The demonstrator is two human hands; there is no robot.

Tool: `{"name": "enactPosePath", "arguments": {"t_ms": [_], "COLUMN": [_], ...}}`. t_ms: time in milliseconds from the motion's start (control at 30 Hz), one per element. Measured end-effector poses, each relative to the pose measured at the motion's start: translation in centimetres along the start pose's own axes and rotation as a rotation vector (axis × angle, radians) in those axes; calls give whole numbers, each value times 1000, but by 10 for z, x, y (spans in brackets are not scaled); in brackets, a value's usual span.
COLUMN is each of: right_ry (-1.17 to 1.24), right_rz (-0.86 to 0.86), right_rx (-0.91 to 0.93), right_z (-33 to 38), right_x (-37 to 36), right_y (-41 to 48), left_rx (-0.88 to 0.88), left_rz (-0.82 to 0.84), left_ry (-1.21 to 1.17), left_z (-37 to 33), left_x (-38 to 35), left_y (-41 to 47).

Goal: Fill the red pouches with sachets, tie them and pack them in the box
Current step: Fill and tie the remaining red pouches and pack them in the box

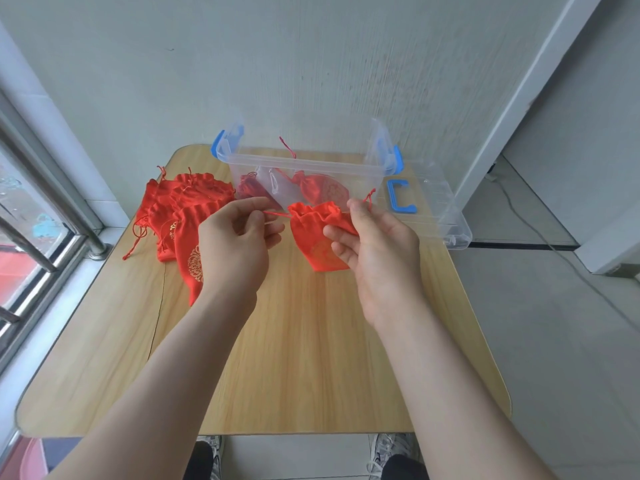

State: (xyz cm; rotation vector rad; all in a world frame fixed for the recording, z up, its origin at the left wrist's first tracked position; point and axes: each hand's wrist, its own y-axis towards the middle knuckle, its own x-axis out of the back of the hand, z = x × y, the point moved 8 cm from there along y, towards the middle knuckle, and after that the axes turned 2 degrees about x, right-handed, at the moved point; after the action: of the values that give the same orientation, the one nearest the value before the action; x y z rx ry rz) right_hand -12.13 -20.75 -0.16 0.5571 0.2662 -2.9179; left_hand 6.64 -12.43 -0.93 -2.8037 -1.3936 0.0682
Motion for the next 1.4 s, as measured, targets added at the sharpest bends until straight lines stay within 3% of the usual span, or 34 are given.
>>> {"name": "enactPosePath", "arguments": {"t_ms": [333,833,1233,1400], "right_ry": [101,261,292,58], "right_rz": [-35,-357,-381,-191], "right_rx": [-41,-197,-265,-329], "right_z": [1,-16,-23,-28], "right_x": [1,21,24,15], "right_y": [-1,-9,-17,-12], "left_rx": [154,455,409,424], "left_rz": [-11,-63,22,74], "left_ry": [-321,-794,-593,-548], "left_z": [10,22,23,22], "left_x": [0,-3,-10,-16], "left_y": [0,-3,-1,-6]}}
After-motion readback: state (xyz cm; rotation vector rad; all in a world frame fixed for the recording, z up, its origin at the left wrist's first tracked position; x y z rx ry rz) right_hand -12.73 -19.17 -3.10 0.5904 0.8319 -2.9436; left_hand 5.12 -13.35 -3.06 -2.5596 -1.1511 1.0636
